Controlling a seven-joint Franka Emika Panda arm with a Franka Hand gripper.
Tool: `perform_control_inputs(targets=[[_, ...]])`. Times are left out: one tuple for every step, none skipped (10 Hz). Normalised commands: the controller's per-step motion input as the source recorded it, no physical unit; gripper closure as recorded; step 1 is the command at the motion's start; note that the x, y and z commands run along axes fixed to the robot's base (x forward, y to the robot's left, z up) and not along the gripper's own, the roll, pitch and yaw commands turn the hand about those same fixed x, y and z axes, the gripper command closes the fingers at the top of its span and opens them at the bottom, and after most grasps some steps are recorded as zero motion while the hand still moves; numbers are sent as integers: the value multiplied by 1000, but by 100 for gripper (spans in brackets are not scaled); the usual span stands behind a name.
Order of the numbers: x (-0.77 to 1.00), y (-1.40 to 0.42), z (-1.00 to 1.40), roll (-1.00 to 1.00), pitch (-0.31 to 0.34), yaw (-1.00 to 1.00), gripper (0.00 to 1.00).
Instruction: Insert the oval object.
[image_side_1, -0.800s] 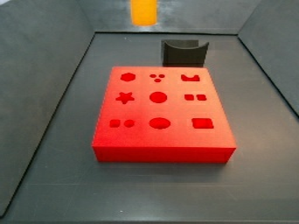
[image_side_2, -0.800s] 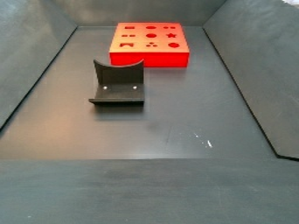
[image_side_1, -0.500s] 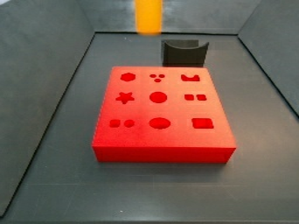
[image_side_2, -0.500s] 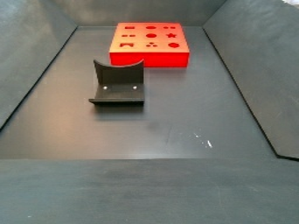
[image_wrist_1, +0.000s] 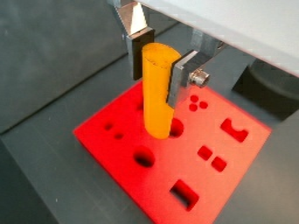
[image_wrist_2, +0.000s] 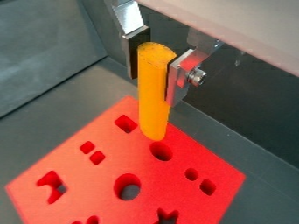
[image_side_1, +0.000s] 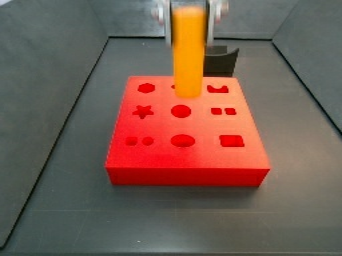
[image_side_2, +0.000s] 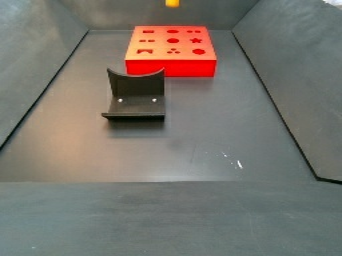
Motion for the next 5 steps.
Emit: perform_control_inputs(targets=[[-120, -169, -691, -107, -203, 0, 100], [-71, -174, -620, -76, -170, 0, 100], [-31, -106, -489, -44, -124, 0, 100], [0, -77, -466, -29, -121, 0, 100], [0, -23, -431, 0, -113, 0, 100]])
